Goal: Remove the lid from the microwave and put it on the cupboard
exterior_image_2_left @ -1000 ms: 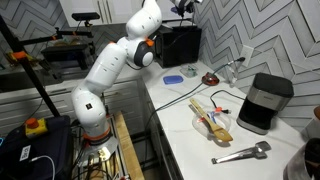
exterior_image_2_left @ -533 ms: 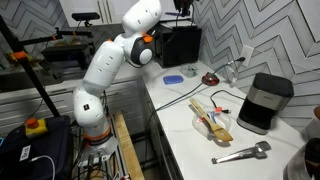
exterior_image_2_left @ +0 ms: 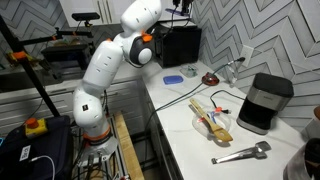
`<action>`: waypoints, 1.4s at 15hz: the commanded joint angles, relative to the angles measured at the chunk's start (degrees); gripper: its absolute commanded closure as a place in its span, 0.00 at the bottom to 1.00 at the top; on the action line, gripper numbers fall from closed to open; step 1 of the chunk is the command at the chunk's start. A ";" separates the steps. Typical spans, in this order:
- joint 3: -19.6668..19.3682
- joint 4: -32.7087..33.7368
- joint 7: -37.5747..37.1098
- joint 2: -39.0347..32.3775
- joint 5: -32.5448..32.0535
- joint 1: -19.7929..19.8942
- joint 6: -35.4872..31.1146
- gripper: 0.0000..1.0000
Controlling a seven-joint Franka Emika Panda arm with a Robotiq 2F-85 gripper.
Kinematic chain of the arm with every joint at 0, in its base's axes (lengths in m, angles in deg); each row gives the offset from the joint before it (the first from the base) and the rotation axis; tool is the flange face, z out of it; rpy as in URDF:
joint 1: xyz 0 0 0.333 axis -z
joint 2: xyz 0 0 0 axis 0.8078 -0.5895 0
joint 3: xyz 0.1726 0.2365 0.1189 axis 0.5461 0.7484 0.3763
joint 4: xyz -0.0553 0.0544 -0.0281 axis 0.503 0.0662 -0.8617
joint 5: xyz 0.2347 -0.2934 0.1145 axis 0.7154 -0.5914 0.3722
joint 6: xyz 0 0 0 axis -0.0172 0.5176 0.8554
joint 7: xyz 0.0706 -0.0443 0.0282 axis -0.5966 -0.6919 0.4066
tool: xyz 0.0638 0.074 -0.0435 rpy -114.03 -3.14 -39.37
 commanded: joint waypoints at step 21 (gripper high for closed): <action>-9.66 2.41 10.76 -4.90 -9.74 4.13 15.34 0.93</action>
